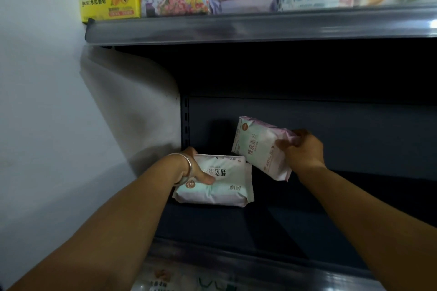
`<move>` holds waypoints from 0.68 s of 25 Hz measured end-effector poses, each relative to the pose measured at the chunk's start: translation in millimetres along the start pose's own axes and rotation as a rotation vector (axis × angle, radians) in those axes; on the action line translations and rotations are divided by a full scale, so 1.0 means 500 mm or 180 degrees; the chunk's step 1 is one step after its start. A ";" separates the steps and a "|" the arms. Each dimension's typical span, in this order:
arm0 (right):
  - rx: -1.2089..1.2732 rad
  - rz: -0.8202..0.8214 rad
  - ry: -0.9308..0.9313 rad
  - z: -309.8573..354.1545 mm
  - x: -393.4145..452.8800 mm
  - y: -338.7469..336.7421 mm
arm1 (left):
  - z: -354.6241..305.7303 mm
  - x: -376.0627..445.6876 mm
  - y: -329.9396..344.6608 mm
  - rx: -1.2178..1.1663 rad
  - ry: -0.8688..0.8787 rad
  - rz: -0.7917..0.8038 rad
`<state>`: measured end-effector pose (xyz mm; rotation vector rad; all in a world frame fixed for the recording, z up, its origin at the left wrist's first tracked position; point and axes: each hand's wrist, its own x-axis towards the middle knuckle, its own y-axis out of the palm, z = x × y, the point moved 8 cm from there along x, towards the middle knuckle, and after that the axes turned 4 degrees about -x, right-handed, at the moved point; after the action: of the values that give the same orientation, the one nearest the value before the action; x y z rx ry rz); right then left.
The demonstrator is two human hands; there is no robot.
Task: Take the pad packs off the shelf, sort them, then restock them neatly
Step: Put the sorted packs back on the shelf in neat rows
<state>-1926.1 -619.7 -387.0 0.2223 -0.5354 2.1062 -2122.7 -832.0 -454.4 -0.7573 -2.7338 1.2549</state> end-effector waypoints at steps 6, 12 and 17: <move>-0.0058 -0.0006 -0.0008 0.005 -0.006 -0.017 | -0.044 -0.029 -0.022 0.1066 0.0291 -0.0291; 0.0012 0.0021 0.0055 -0.001 -0.013 -0.014 | -0.086 -0.068 0.008 0.1739 0.0271 0.0563; 0.0028 0.0085 0.0094 -0.009 -0.019 -0.009 | -0.115 -0.090 0.036 0.1391 0.0324 0.0608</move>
<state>-1916.7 -622.5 -393.2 0.1899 -0.5143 2.1348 -2062.5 -801.7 -421.5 -1.0071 -2.2261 1.7147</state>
